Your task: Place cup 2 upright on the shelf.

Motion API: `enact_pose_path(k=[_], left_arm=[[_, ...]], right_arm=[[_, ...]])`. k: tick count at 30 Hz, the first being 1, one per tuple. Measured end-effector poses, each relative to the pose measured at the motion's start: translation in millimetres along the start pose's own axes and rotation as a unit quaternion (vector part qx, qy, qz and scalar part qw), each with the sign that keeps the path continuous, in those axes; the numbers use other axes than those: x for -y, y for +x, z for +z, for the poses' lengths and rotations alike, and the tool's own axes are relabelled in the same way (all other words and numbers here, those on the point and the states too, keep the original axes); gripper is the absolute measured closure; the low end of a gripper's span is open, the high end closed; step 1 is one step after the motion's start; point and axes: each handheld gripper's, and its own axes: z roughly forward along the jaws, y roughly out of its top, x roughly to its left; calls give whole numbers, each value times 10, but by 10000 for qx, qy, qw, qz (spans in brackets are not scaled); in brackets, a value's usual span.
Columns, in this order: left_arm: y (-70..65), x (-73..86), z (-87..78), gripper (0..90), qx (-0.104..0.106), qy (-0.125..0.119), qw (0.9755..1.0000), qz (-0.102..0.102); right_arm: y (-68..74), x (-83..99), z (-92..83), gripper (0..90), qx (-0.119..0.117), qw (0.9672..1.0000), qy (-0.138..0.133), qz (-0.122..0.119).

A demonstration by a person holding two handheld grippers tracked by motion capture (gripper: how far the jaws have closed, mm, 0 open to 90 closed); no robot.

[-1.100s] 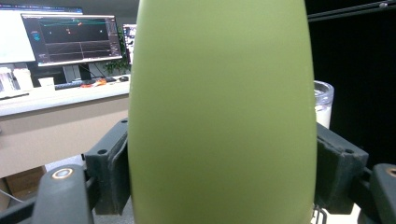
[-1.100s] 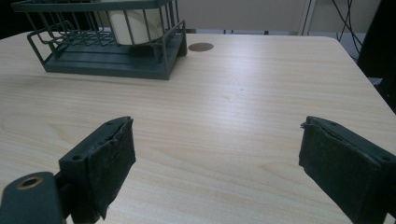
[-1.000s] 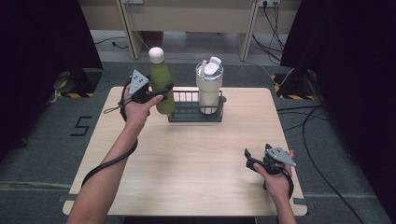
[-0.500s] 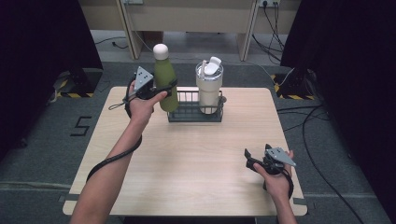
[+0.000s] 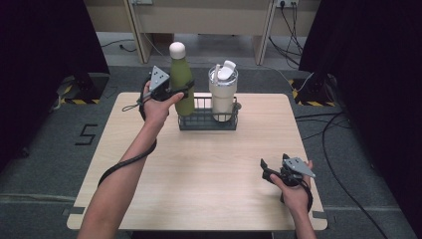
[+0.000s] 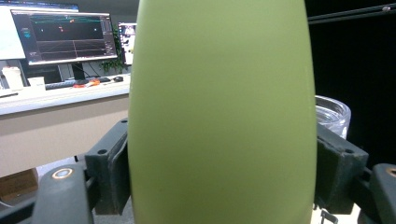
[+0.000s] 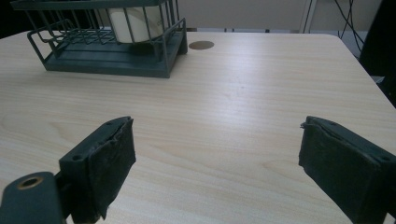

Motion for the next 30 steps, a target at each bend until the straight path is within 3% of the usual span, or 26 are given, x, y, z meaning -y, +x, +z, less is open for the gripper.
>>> enact_pose_path(k=[30], left_arm=[[63,25,231,215,-70,106,9999,-103]], right_arm=[[-15,15,0,108,10,10000,18,16]])
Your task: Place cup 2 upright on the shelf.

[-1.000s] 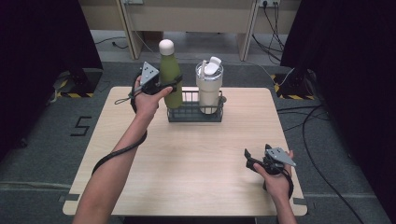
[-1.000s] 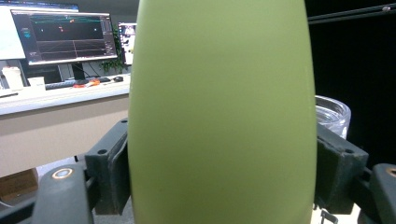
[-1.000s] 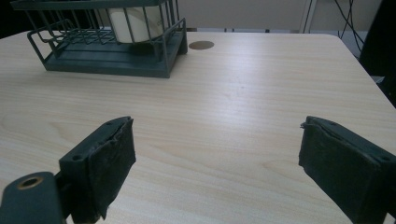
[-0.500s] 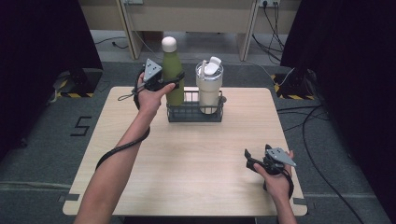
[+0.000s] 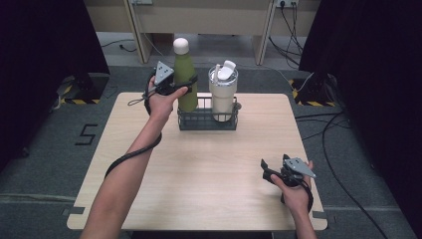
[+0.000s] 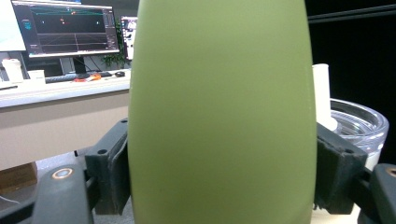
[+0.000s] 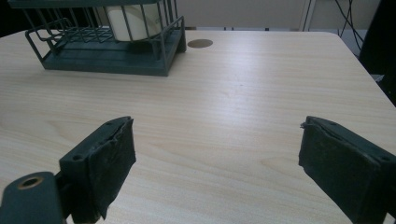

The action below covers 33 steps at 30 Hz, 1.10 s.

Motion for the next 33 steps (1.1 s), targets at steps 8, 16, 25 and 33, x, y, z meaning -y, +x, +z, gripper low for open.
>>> enact_pose_path(k=[8,16,25,33], left_arm=[[-4,30,58,215,-12,49,10000,-32],[7,81,99,215,-48,109,9999,-117],[30,130,140,215,-113,178,9998,-69],[43,174,180,215,-125,226,9996,-97]], right_arm=[[-1,1,-2,109,-2,10000,-7,0],[-4,5,2,109,-6,10000,-1,4],[-7,9,5,109,-14,10000,7,-17],[0,15,10,109,-23,10000,24,-14]])
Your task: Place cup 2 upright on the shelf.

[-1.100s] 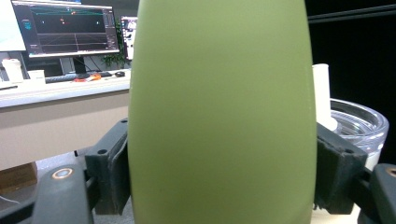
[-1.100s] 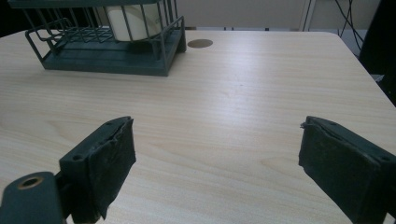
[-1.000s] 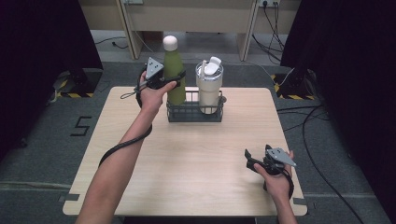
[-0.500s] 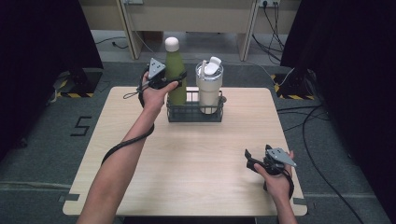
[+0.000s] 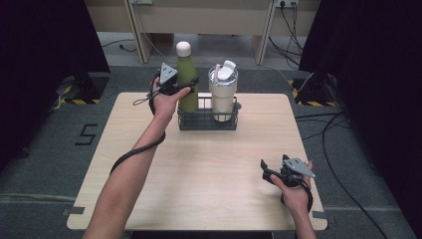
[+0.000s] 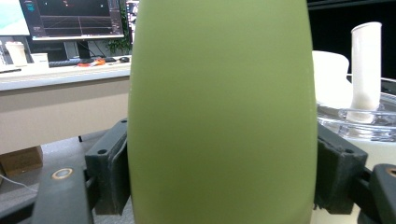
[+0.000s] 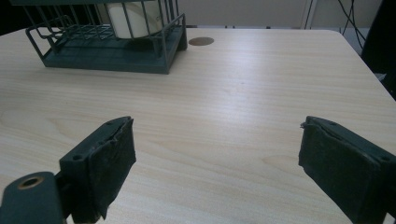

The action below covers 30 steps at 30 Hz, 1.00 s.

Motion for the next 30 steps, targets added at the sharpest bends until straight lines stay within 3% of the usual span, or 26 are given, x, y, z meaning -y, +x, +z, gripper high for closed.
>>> enact_pose_path(k=[11,30], left_arm=[[-14,45,71,215,11,79,10000,14],[-19,357,144,215,-96,449,9989,-71]], right_arm=[[-2,6,1,109,7,10000,7,-7],[12,11,3,110,-29,10000,29,12]])
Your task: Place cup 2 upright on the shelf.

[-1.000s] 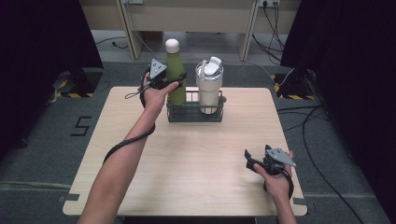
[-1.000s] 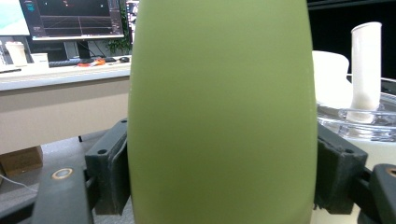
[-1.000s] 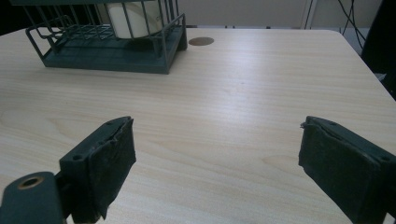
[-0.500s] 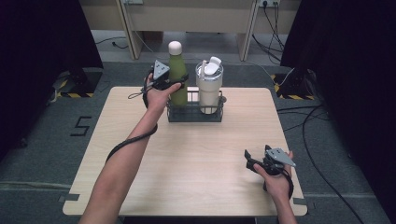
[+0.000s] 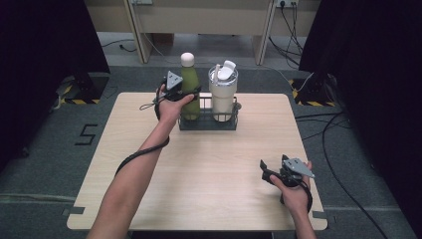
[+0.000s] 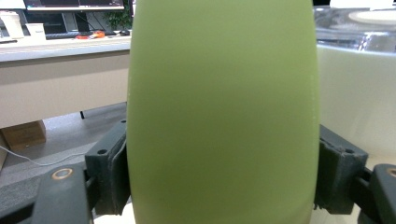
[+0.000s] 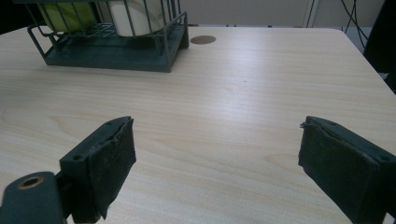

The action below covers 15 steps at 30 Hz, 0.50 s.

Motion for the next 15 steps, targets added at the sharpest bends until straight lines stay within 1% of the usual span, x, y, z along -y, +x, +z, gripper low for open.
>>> enact_pose_path(k=[8,12,15], left_arm=[[10,6,-18,214,12,-8,10000,-2],[-18,11,-26,213,77,19,9999,124],[-36,17,-31,210,105,32,9998,167]], right_arm=[[13,-1,0,110,-10,10000,7,-20],[14,1,1,110,-9,10000,11,-13],[16,1,0,110,-9,10000,8,-19]])
